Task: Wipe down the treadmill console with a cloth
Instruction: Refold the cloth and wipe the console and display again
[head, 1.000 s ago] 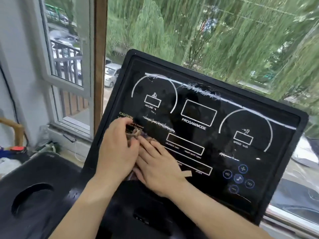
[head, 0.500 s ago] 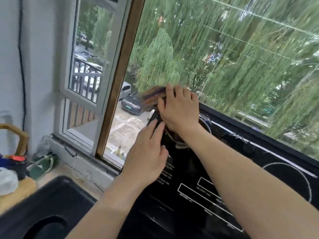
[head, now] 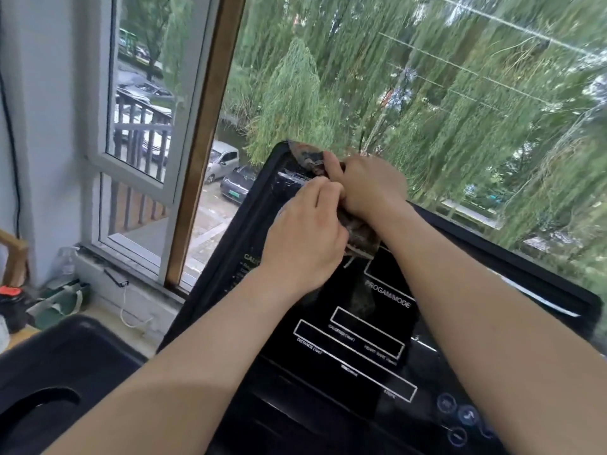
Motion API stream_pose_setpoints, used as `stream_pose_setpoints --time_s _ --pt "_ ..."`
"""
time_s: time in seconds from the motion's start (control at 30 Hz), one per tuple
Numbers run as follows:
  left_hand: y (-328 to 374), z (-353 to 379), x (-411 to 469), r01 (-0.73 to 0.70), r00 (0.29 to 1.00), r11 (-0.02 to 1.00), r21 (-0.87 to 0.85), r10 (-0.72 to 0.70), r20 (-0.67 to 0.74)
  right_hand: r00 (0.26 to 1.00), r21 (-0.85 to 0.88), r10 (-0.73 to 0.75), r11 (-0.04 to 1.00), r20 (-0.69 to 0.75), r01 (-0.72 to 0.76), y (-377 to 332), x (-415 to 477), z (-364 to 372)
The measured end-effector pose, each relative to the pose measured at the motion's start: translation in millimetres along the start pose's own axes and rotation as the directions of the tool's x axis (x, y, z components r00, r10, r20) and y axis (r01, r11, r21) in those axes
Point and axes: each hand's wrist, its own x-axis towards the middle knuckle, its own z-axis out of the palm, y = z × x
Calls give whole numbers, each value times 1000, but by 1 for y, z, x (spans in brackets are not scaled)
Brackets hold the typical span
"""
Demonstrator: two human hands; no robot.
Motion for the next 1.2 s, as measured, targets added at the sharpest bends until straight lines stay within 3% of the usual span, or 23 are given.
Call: stream_pose_setpoints --time_s 0.37,0.57,0.67,0.77,0.83,0.9,0.97,1.07,1.13,1.2 --pt "115 87 -27 -113 988 988 110 99 120 972 21 235 972 6 -236 143 -96 5" --pt "157 121 -40 -256 947 963 82 233 220 936 -189 294 925 -195 -330 195 -152 10" --pt "173 133 -48 -285 934 958 44 266 239 834 28 427 894 -348 -446 204 -181 19" --pt "185 141 -57 -309 913 951 -28 305 272 760 193 520 853 -391 -485 208 -198 31" --pt "192 143 -66 -334 894 939 -79 342 288 721 349 611 787 -328 -508 206 -212 36" --pt "198 143 -76 -360 860 928 -91 368 353 694 529 703 654 -159 -541 197 -234 43" --pt "206 145 -87 -383 803 923 -49 358 477 697 663 716 539 -35 -520 187 -265 51" --pt "210 155 -111 -479 699 877 34 358 619 733 759 677 444 64 -476 174 -312 68" --pt "202 160 -138 -494 687 867 55 352 636 751 784 640 377 165 -493 166 -336 78" --pt "191 162 -166 -471 728 880 64 347 592 752 827 612 273 244 -491 159 -357 89"
